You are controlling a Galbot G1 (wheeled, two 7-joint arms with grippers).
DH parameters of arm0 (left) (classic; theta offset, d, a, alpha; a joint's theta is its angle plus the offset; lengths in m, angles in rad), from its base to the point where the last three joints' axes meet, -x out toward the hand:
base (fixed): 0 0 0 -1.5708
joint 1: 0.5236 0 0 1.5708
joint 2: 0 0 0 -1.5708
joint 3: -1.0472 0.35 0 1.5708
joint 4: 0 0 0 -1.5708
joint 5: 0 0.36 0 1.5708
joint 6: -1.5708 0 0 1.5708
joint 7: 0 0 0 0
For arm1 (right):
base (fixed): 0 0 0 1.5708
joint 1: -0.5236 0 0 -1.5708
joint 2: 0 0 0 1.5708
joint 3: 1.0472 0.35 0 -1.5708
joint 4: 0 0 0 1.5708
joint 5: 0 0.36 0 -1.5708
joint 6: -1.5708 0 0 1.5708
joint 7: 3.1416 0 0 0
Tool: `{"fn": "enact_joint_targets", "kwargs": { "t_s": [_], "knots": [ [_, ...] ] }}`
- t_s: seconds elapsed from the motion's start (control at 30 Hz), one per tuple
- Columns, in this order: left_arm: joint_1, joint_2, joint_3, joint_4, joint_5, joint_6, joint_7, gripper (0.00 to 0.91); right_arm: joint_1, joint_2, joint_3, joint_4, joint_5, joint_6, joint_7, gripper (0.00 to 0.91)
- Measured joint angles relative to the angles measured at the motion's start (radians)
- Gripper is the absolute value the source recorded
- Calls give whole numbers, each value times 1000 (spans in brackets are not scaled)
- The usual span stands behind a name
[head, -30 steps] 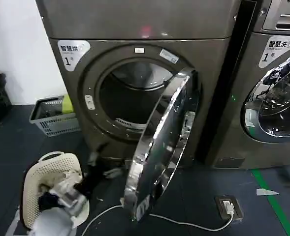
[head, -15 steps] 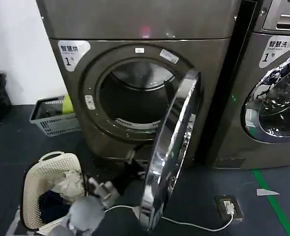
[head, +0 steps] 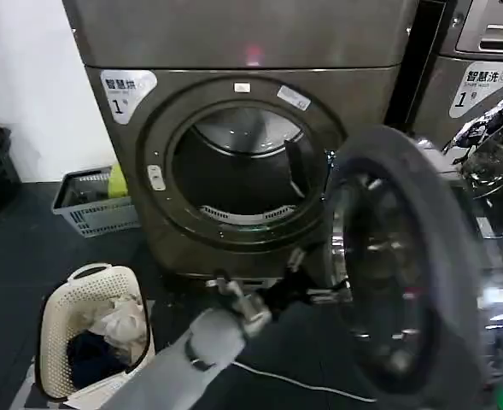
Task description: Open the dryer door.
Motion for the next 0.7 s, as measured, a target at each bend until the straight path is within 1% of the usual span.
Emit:
{"fn": "enact_joint_targets", "kwargs": {
  "t_s": [0.07,0.17,0.2,0.33,0.4,0.7],
  "knots": [
    [-31,-24,32,24,-10,1,0,907,-6,1,15,-7,26,35,-1,907],
    [-78,-59,77,59,-34,8,0,907,-14,4,34,-13,68,63,-1,907],
    [-95,-72,91,74,-38,10,0,907,-17,4,40,-17,75,65,-3,907],
    [-152,-123,129,127,-41,13,2,907,-33,4,73,-39,73,73,-28,907],
    [-176,-152,140,155,-40,14,3,907,-39,2,90,-52,67,93,-30,907],
    [-254,-256,156,281,-35,13,4,907,-52,-9,131,-86,71,108,-30,907]
  ]
}}
